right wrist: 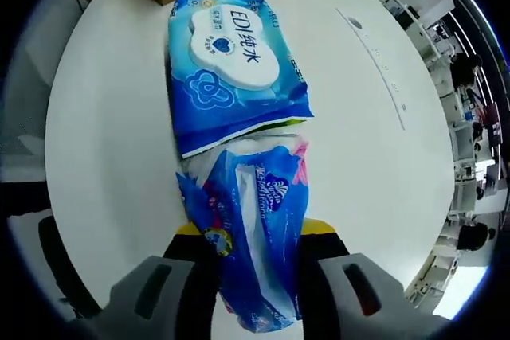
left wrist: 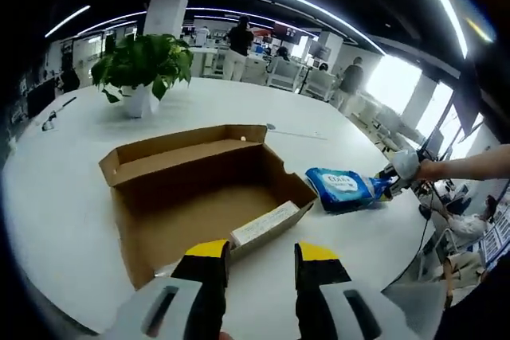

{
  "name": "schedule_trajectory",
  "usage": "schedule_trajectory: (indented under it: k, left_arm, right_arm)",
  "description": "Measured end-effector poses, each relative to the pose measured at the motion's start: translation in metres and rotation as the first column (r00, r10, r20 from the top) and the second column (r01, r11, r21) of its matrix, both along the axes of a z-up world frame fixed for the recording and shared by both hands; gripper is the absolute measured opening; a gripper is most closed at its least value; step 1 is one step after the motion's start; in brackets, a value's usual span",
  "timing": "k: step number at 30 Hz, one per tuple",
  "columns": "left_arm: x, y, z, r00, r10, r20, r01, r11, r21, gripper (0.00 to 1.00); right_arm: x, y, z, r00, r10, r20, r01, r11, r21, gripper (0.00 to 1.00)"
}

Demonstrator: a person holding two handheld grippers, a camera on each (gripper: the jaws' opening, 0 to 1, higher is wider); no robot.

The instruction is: Operate the shoe box by opening the lid, removing the specified soft item, and placing it in the target area until the item is outside and the box remains undamaged.

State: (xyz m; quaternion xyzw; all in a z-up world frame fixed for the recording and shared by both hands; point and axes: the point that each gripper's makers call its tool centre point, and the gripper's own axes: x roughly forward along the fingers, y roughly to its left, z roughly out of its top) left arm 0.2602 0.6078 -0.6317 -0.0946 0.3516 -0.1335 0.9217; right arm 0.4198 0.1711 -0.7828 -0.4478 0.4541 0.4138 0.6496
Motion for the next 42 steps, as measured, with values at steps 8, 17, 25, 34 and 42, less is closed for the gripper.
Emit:
schedule_trajectory:
  k: [8, 17, 25, 34, 42]
  left_arm:
    - [-0.021, 0.013, -0.006, 0.999, 0.047, -0.015, -0.047, 0.999, -0.004, 0.32]
    - [-0.031, 0.011, -0.015, 0.997, 0.062, -0.037, -0.062, 0.998, -0.018, 0.32]
    - [-0.022, 0.016, -0.010, 0.997, 0.067, -0.025, -0.067, 0.998, -0.019, 0.32]
    - [-0.007, 0.019, -0.008, 0.999, 0.050, -0.013, -0.050, 0.998, -0.029, 0.32]
    - [0.010, 0.016, -0.006, 1.000, 0.022, 0.001, -0.022, 0.999, -0.049, 0.32]
  right_arm:
    - [0.005, 0.002, -0.004, 0.995, 0.097, 0.001, -0.097, 0.994, -0.049, 0.39]
    - [0.006, 0.002, -0.004, 0.991, 0.132, -0.021, -0.133, 0.989, -0.061, 0.43]
    - [0.011, 0.002, -0.003, 0.990, 0.140, -0.013, -0.141, 0.987, -0.074, 0.46]
    - [0.012, 0.004, 0.007, 0.988, 0.153, -0.006, -0.153, 0.985, -0.079, 0.50]
    - [0.012, 0.004, 0.025, 0.988, 0.156, 0.005, -0.156, 0.985, -0.079, 0.48]
